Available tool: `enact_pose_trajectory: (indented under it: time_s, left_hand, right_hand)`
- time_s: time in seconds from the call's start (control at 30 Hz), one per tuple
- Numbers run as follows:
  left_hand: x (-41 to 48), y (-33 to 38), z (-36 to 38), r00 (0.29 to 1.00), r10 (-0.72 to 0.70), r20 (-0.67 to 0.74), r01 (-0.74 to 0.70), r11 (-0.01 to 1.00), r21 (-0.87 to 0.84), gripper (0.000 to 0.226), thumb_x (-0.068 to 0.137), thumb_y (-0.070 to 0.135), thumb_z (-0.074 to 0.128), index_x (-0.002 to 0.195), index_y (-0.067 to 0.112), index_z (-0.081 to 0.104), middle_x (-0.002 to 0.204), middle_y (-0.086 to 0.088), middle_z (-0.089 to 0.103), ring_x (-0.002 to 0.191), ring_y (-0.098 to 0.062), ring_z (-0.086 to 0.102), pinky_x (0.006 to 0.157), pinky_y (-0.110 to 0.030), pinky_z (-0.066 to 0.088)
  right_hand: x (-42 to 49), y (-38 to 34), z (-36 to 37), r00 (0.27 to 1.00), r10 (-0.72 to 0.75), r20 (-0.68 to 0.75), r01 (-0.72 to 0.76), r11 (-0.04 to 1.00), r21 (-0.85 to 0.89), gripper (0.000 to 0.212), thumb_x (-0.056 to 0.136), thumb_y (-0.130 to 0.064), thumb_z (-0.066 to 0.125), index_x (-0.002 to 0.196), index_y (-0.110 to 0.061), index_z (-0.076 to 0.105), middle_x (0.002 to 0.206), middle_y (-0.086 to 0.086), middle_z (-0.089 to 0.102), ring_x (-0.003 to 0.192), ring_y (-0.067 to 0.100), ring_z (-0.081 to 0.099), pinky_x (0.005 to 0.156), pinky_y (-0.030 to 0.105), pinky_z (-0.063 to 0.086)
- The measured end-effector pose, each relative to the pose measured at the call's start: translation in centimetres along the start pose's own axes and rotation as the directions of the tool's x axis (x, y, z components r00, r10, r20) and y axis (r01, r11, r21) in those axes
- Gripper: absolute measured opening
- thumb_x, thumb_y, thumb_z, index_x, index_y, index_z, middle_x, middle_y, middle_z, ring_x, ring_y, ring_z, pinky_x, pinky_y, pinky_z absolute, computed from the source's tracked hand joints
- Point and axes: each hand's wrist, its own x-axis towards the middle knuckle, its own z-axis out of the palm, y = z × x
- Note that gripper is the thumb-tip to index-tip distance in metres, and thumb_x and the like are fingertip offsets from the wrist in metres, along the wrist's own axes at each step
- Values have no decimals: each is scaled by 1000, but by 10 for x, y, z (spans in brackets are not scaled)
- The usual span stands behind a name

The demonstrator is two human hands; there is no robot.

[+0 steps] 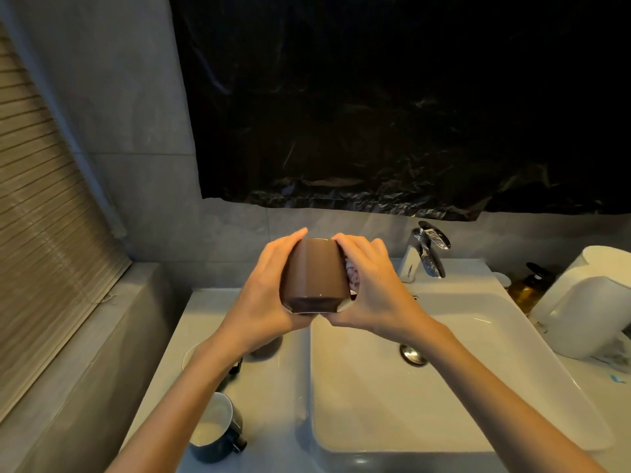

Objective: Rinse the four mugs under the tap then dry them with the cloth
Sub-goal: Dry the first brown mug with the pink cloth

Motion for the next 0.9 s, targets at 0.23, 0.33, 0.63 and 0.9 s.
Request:
enact_pose_trajectory:
  time_s: [0.23, 0.33, 0.63, 0.9]
  left_hand:
    - [-6, -6, -1, 994, -30, -101, 26, 999, -39, 95, 50, 41, 91, 130, 34, 40, 123, 20, 49, 115, -5, 50, 92, -18, 46]
    - [-9, -4, 1, 995, -54, -86, 44, 992, -120, 95, 48, 46, 89, 127, 47, 35, 121, 29, 46, 116, -2, 50, 90, -8, 41]
    - [-10, -9, -2, 993, -89, -74, 78, 987, -140, 96, 46, 46, 86, 125, 48, 32, 123, 29, 43, 114, 14, 45, 84, 0, 39]
    - [-12, -17, 6, 991, -112, -71, 100, 984, -151, 96, 48, 45, 89, 126, 48, 34, 123, 30, 44, 116, 7, 46, 86, -5, 42]
  right_hand:
    - [7, 2, -28, 980, 105, 171, -167, 901, 401, 76, 81, -31, 74, 143, -34, 30, 136, -6, 35, 112, 6, 40, 94, 9, 36]
    - [20, -4, -25, 969, 241, 42, -218, 773, 596, 38, 88, -3, 42, 113, -31, 39, 112, 9, 49, 83, 6, 51, 68, 13, 43]
    - [2, -3, -3, 985, 41, -169, 4, 966, 258, 25, 88, -3, 64, 111, -8, 56, 108, 0, 53, 99, 0, 52, 82, 9, 40]
    - [-16, 0, -8, 997, -30, -72, 48, 966, 255, 22, 76, -2, 68, 94, -12, 62, 96, -4, 57, 89, 6, 54, 71, 27, 52]
